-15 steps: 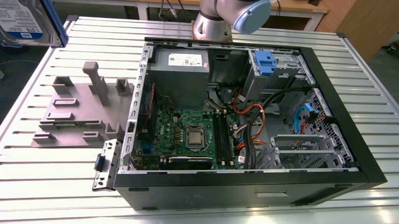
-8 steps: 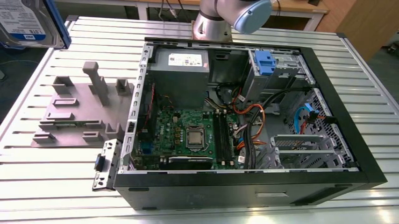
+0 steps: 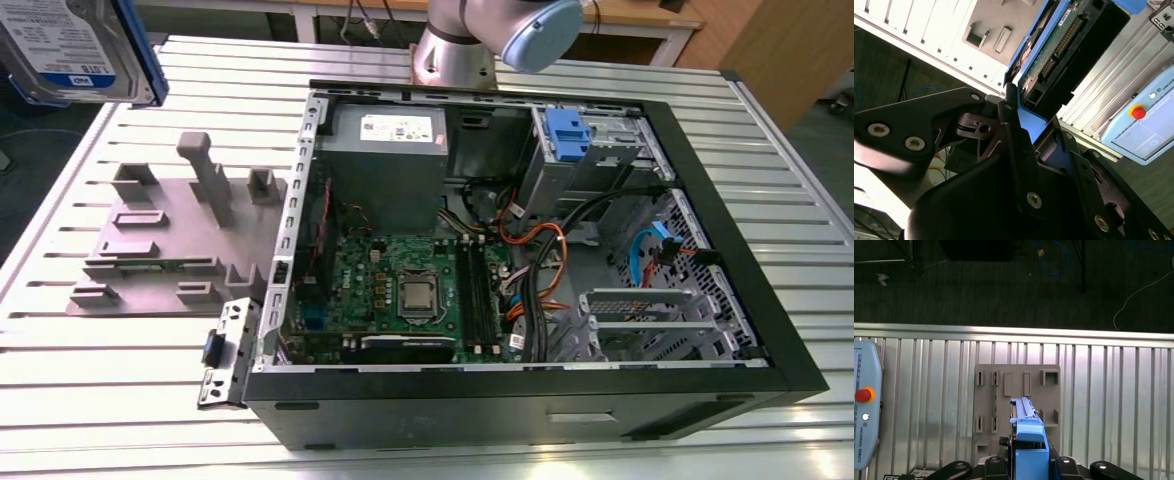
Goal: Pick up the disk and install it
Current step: 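Pick up the disk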
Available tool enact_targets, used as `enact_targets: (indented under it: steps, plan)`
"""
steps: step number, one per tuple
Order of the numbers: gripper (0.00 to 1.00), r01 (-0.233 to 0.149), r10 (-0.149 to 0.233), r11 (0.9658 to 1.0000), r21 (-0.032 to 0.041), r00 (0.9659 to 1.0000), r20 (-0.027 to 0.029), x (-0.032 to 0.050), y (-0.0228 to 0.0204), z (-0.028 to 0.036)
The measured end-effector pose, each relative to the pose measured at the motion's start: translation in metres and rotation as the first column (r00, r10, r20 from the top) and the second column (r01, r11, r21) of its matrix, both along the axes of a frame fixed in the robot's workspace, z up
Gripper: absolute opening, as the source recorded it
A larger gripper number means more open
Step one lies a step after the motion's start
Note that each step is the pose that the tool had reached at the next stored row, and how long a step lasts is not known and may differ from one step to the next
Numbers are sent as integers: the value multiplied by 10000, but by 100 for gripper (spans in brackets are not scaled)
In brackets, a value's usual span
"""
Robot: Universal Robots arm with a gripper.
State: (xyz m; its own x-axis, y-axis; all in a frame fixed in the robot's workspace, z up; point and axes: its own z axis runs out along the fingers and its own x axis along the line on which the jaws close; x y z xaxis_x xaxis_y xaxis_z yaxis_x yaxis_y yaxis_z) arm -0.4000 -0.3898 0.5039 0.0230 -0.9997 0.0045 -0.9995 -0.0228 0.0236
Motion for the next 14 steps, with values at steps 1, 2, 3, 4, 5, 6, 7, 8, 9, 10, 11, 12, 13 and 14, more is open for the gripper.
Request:
enact_targets:
  steps: [1, 2, 3, 4, 5, 6, 7, 8, 9, 10, 11, 12, 13, 14]
  plan:
    - [36, 0, 0, 10000, -1, 10000, 0, 8, 0, 0]
    - [36, 0, 0, 10000, -3, 10000, 0, 15, 0, 0]
    - [36, 0, 0, 10000, -4, 10000, 0, 22, 0, 0]
    - [36, 0, 0, 10000, -5, 10000, 0, 28, 0, 0]
    - [36, 1, -1, 10000, -6, 10000, 0, 33, 0, 0]
    - [36, 0, 0, 10000, -6, 10000, 0, 38, 0, 0]
    - [36, 0, 0, 10000, -6, 10000, 0, 43, 0, 0]
    - [36, 1, -1, 10000, -6, 10000, 0, 46, 0, 0]
    - [36, 1, -1, 10000, -6, 10000, 0, 50, 0, 0]
    - [36, 1, -1, 10000, -6, 10000, 0, 50, 0, 0]
    - [36, 1, -1, 10000, -7, 10000, 0, 51, 0, 0]
    - [36, 1, -1, 10000, -6, 10000, 0, 51, 0, 0]
    - [36, 0, 0, 10000, -7, 10000, -1, 52, 0, 0]
    - [36, 1, -1, 10000, -7, 10000, 0, 53, 0, 0]
